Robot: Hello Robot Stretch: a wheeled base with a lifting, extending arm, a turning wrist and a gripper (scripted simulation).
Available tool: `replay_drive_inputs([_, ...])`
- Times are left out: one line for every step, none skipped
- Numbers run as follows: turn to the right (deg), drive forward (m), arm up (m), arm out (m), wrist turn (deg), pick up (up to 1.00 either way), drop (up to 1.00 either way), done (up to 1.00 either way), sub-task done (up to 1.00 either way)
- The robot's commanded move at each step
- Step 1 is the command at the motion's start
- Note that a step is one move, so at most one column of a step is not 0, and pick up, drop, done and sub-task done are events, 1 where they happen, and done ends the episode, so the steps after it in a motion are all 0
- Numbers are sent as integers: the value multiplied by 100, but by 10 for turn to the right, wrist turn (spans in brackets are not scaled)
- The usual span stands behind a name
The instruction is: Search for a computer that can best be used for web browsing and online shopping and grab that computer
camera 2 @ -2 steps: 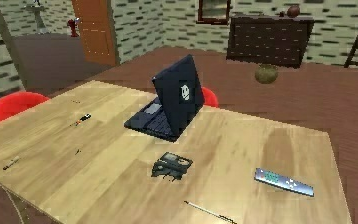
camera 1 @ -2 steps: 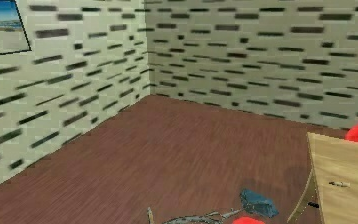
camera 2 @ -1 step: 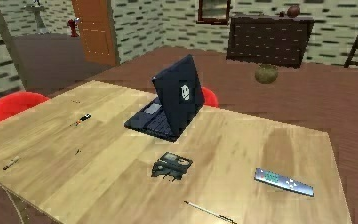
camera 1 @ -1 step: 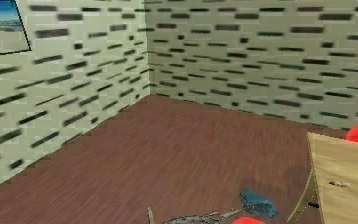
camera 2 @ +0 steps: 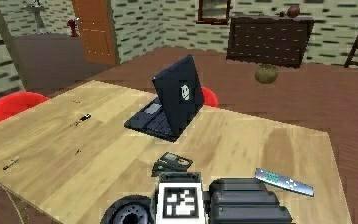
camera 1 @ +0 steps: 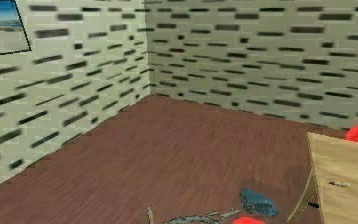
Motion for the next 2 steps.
replay_drive_inputs([0, 0, 0, 48, 0, 0, 0, 0, 0])
replay_drive_inputs([0, 0, 0, 0, 450, 0, 0, 0, 0])
